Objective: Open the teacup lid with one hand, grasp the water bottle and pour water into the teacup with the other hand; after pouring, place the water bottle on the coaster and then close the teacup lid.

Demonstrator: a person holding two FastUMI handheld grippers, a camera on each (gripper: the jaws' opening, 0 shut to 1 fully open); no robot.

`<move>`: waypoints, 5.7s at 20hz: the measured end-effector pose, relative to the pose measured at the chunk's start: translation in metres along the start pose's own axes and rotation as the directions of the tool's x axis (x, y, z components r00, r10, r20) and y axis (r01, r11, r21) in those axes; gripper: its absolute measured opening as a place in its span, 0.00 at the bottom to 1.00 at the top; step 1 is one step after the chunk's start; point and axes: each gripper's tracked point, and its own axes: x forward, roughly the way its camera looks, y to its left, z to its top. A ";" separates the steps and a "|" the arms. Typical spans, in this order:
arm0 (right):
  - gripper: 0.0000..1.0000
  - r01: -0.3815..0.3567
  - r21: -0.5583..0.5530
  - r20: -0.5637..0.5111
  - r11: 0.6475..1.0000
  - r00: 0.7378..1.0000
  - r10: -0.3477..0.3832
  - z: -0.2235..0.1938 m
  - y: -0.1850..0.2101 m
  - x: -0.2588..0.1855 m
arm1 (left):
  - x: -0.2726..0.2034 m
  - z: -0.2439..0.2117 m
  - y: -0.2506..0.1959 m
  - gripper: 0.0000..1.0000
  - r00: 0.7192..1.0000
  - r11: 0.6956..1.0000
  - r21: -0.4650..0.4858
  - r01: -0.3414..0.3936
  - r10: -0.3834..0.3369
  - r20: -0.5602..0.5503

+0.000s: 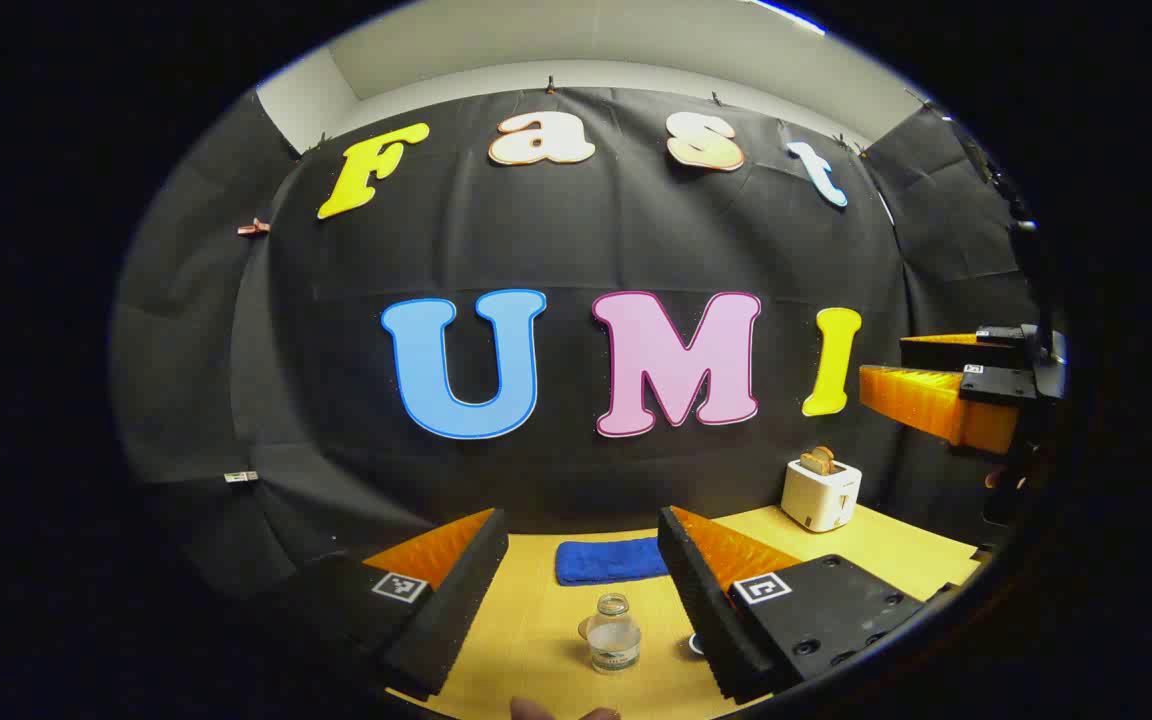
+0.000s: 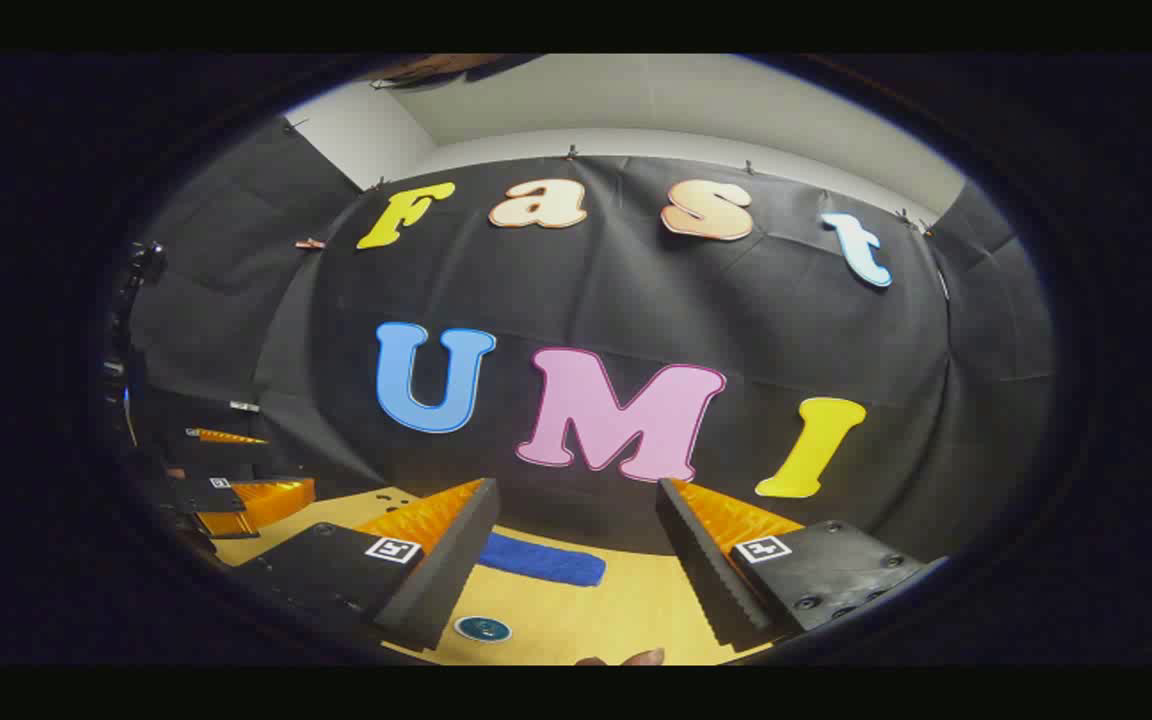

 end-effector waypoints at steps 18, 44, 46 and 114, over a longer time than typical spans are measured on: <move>0.96 -0.012 -0.029 0.007 1.000 1.000 0.012 0.004 0.010 0.002 | -0.002 -0.004 0.000 0.95 1.000 1.000 0.000 0.013 -0.013 -0.006; 0.96 -0.193 0.067 -0.241 0.979 0.949 0.204 -0.309 0.099 0.029 | 0.055 -0.252 -0.032 0.95 0.983 0.997 -0.057 0.052 -0.061 -0.173; 0.95 -0.202 0.091 -0.261 0.975 0.940 0.220 -0.329 0.104 0.033 | 0.059 -0.266 -0.035 0.95 0.982 0.997 -0.022 0.071 -0.074 -0.174; 0.23 -0.033 0.110 -0.339 0.993 0.938 0.068 -0.343 -0.034 -0.010 | 0.110 -0.291 -0.012 0.73 0.991 0.222 0.970 0.096 0.068 -0.114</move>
